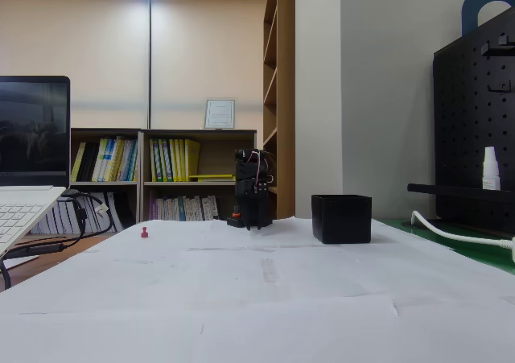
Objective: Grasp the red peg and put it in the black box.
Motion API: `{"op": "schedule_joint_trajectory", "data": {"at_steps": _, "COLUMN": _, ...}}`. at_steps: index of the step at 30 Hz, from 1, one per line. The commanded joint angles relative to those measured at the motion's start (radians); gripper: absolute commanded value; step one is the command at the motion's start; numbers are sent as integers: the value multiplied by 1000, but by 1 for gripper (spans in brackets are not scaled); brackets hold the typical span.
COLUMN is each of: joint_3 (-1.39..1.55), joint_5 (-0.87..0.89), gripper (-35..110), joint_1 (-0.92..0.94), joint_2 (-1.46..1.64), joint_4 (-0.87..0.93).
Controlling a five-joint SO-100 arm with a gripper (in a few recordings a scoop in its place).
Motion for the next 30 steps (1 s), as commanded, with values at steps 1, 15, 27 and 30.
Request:
{"op": "schedule_joint_trajectory", "data": {"at_steps": 1, "joint_3": 3, "joint_5": 2, "gripper": 0, "joint_1": 127, "joint_2": -15, "joint_4": 75}}
{"op": "schedule_joint_trajectory", "data": {"at_steps": 15, "joint_3": 3, "joint_5": -150, "gripper": 0, "joint_1": 676, "joint_2": 54, "joint_4": -35}}
{"op": "schedule_joint_trajectory", "data": {"at_steps": 27, "joint_3": 3, "joint_5": -198, "gripper": 0, "joint_1": 1026, "joint_2": 471, "joint_4": -744}}
{"op": "schedule_joint_trajectory", "data": {"at_steps": 30, "joint_3": 8, "joint_5": -210, "gripper": 0, "joint_1": 1089, "joint_2": 595, "joint_4": -871}}
